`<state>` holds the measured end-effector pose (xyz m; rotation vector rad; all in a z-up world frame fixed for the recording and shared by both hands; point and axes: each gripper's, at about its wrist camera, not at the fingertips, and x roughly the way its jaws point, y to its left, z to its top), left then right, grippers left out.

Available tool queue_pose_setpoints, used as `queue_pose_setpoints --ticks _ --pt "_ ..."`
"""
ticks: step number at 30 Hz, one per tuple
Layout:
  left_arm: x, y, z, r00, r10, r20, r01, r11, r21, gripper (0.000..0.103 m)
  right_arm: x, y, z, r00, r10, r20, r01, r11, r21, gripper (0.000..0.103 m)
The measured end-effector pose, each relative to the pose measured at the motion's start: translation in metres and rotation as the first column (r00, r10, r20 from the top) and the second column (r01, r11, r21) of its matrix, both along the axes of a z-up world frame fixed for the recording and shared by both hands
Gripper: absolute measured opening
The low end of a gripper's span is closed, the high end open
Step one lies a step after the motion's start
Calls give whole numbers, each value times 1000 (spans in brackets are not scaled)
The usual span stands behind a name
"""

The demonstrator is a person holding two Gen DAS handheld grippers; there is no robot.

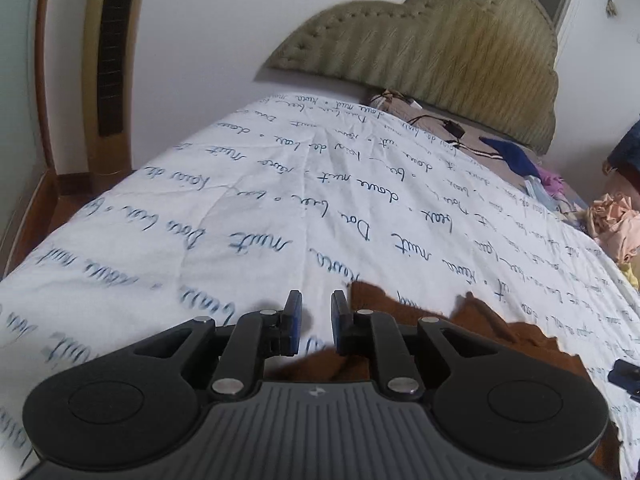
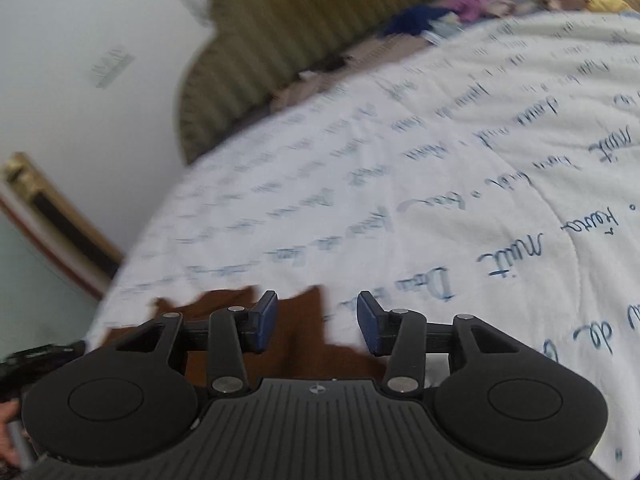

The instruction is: Fold small clothes

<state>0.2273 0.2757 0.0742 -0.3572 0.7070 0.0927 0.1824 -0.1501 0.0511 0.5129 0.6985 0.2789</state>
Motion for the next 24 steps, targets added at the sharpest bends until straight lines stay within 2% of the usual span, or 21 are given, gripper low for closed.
queue_pose_setpoints --ticks 3,6,8,10,12,13,14,17,18,21,23,24 --pt "-23 -19 10 997 -55 48 55 998 9 15 -27 19 12 995 97 23 -98 994 47 46" --pt "-41 -57 16 979 -175 102 171 984 50 15 -42 40 3 986 167 -20 -165 981 102 50" --pt "-42 -85 10 963 -254 84 247 965 87 15 -50 51 -7 986 162 -43 -159 985 65 54" --pt "-37 -103 -6 961 -273 33 267 956 121 15 -53 52 -19 993 94 -77 -95 995 -4 51" --pt "-27 -105 -27 971 -236 -33 238 962 132 15 -56 37 -29 996 35 -81 -34 999 17 33" --pt "-25 -100 -35 978 -206 -42 209 970 126 15 -57 28 -33 995 7 -95 -4 1000 28 10" --pt "-25 -92 -41 983 -181 -29 183 979 92 15 -57 19 -38 993 -28 -115 32 999 27 0" --pt "-30 -62 -43 993 -117 8 117 991 -66 15 -59 -2 -49 992 -29 -124 43 993 113 0" --pt "-34 -56 -41 995 -98 20 99 992 -84 15 -61 -3 -47 991 -14 -134 29 993 116 0" --pt "-45 -42 -29 997 -56 50 59 997 -54 15 -63 4 -34 992 9 -123 0 997 73 1" --pt "-47 -30 -24 999 -20 44 21 999 -30 15 -67 10 -24 994 15 -106 -6 997 82 31" --pt "-47 -24 -22 999 5 44 -5 1000 -21 15 -70 15 -17 996 20 -86 -14 997 75 38"
